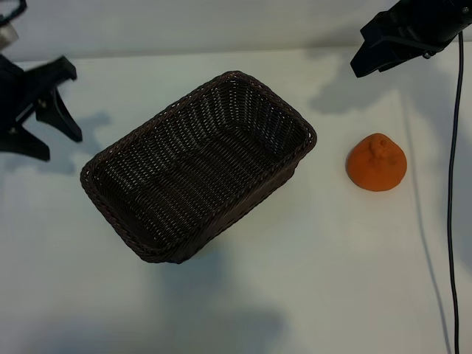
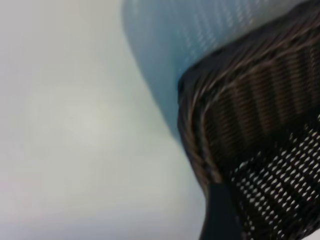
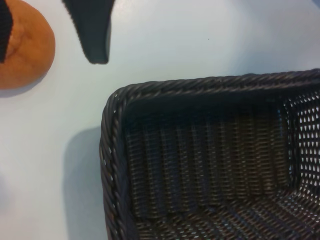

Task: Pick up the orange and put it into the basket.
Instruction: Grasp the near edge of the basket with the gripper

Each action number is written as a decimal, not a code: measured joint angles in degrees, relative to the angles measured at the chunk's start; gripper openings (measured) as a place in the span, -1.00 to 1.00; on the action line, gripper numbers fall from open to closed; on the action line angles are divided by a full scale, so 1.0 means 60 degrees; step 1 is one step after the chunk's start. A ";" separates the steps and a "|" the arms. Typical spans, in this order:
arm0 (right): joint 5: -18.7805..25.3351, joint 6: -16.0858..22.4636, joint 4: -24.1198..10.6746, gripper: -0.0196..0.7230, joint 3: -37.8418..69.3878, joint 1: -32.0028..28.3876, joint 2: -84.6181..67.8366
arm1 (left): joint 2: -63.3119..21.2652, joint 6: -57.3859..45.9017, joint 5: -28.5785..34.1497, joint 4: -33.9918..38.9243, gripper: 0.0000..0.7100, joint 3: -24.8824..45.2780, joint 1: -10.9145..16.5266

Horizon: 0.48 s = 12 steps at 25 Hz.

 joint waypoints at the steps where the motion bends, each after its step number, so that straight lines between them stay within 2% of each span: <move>1: 0.0000 0.0000 0.0000 0.14 0.0000 0.0000 0.0000 | 0.0000 0.0000 -0.0084 -0.0034 0.43 0.0136 0.0000; 7: 0.0029 0.0000 0.0000 0.14 0.0000 0.0000 0.0000 | 0.0000 0.0000 -0.0609 -0.0108 0.43 0.0826 0.0000; 12: 0.0369 0.0009 0.0087 0.14 -0.0030 0.0000 0.0000 | 0.0000 0.0000 -0.0774 -0.0119 0.43 0.0909 0.0000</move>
